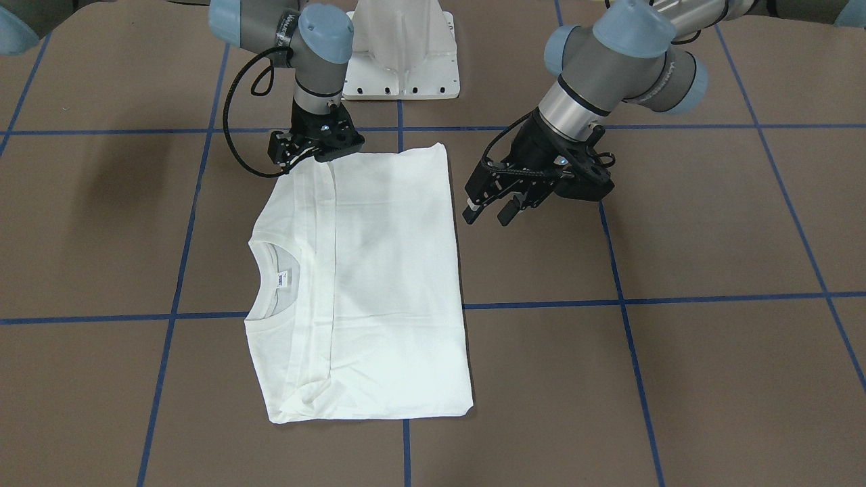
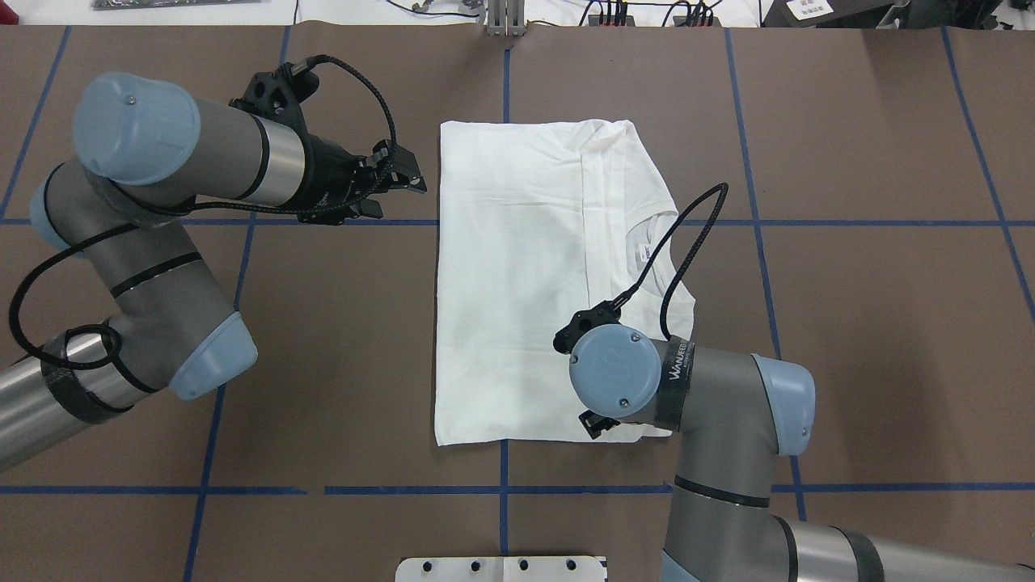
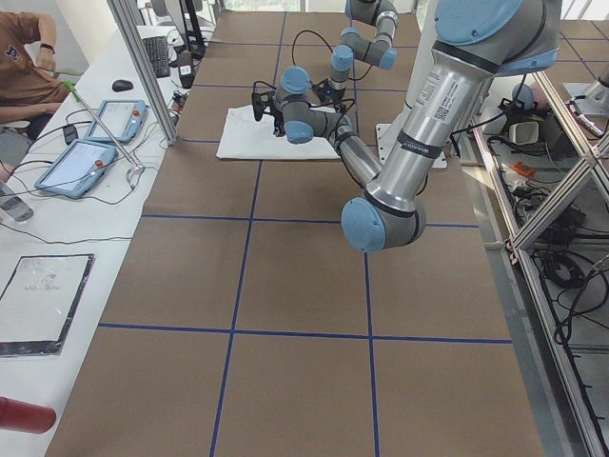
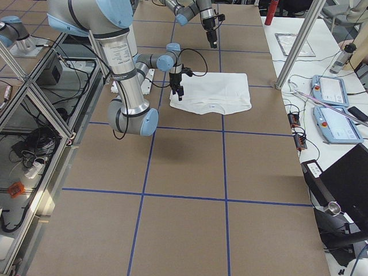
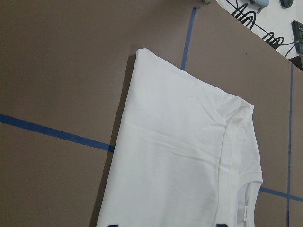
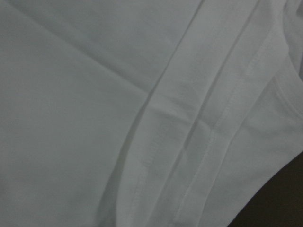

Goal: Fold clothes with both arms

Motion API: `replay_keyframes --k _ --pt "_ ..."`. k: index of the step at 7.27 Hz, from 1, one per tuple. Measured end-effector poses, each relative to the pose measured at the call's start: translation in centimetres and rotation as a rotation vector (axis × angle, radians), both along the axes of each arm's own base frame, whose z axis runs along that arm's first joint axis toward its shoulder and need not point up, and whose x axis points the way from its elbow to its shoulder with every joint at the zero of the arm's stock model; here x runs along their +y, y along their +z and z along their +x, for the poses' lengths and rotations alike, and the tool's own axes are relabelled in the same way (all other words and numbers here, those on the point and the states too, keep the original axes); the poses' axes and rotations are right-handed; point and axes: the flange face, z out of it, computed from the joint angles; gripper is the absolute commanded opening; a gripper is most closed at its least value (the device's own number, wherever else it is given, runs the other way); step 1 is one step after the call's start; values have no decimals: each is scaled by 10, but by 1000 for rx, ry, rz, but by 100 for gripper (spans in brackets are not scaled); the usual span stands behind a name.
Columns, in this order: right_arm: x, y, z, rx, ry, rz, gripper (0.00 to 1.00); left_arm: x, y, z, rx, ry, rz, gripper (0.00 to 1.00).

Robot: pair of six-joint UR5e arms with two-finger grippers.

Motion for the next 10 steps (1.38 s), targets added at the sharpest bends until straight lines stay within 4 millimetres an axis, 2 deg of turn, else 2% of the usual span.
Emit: replay_keyframes --k 2,4,5,6,7,8,10 --pt "-10 18 14 42 -33 18 100 0 0 1 -1 2 0 75" --pt "-10 56 51 86 -53 22 100 1 -1 0 2 2 2 75" --pt "-4 66 70 90 -52 21 100 1 -2 -1 4 2 3 75" --pt "0 66 80 81 -36 15 100 2 -3 -2 6 2 5 75" --pt "1 59 81 62 9 -3 100 2 -4 -2 7 1 6 75" --pt "1 45 77 31 77 -30 100 3 -5 -2 9 0 8 75" --pt "-3 6 53 -37 167 -60 100 3 -6 -3 10 -1 9 75"
